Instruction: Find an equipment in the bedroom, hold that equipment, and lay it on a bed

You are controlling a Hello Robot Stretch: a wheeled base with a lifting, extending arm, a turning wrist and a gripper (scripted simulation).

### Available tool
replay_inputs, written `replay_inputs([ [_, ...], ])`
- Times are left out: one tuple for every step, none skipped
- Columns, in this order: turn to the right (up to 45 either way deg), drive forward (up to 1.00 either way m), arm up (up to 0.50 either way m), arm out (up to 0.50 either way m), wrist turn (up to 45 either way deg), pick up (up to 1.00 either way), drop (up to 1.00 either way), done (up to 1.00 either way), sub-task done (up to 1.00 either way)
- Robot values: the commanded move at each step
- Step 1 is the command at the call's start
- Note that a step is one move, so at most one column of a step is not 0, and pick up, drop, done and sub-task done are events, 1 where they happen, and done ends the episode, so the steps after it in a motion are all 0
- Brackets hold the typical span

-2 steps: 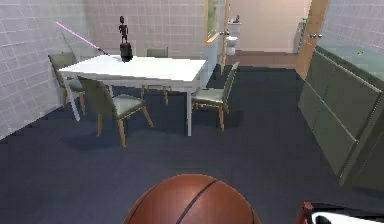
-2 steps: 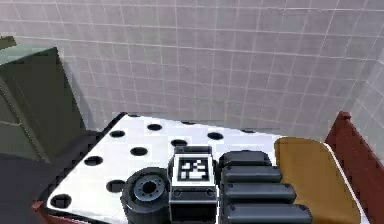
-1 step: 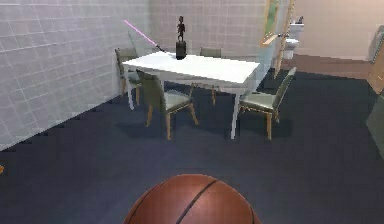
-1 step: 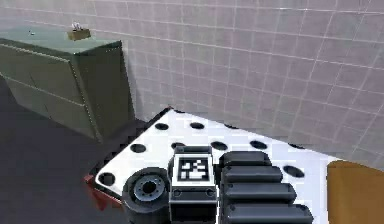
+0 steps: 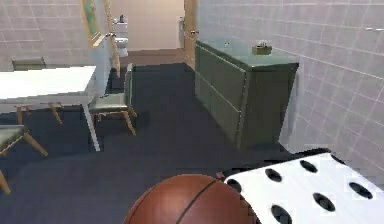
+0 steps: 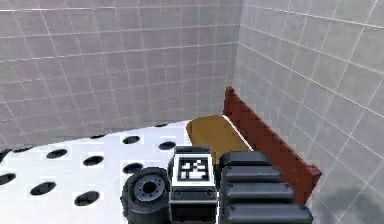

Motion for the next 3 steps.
replay_inputs([
  [45.0,0.0,0.0,0.0,0.0,0.0,0.0,0.0,0.0],
  [45.0,0.0,0.0,0.0,0.0,0.0,0.0,0.0,0.0],
  [6.0,0.0,0.0,0.0,0.0,0.0,0.0,0.0,0.0],
])
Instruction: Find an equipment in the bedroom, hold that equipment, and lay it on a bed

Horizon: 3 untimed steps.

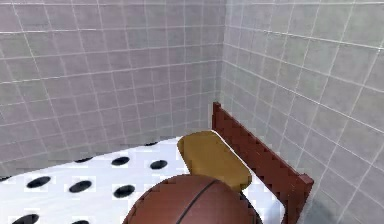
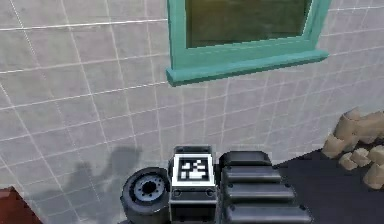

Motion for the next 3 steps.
replay_inputs([
  [-45.0,0.0,0.0,0.0,0.0,0.0,0.0,0.0,0.0],
  [-45.0,0.0,0.0,0.0,0.0,0.0,0.0,0.0,0.0],
  [-36.0,0.0,0.0,0.0,0.0,0.0,0.0,0.0,0.0],
])
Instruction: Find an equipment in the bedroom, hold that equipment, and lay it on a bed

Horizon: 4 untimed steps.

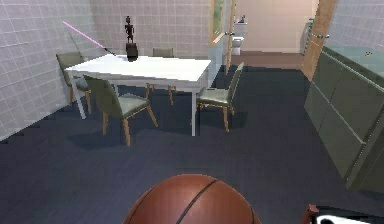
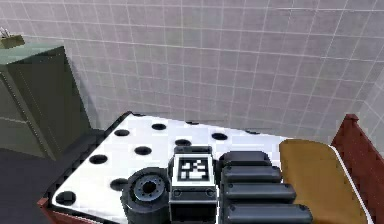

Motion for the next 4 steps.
replay_inputs([
  [0.0,0.0,0.0,0.48,0.0,0.0,0.0,0.0,0.0],
  [0.0,0.0,0.0,0.0,45.0,0.0,0.0,0.0,0.0],
  [0.0,0.0,0.0,0.0,45.0,0.0,0.0,0.0,0.0],
  [0.0,0.0,0.0,0.0,45.0,0.0,0.0,0.0,0.0],
])
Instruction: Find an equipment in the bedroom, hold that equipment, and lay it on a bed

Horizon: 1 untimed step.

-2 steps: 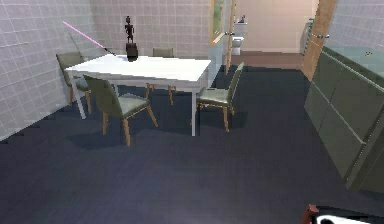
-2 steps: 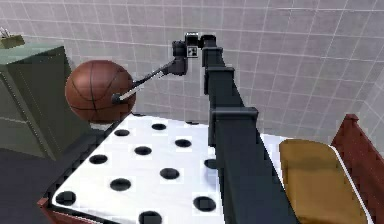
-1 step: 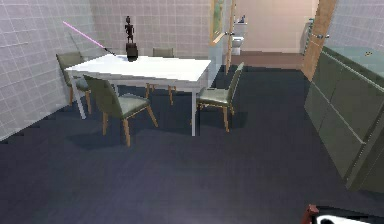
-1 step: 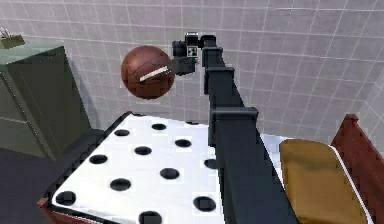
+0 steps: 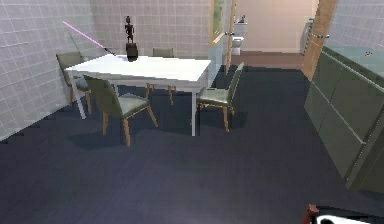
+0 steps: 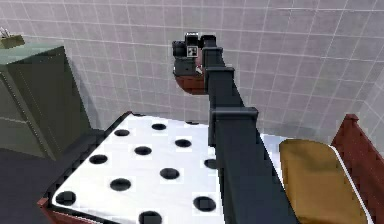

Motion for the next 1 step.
replay_inputs([
  [0.0,0.0,0.0,0.0,24.0,0.0,0.0,0.0,0.0],
])
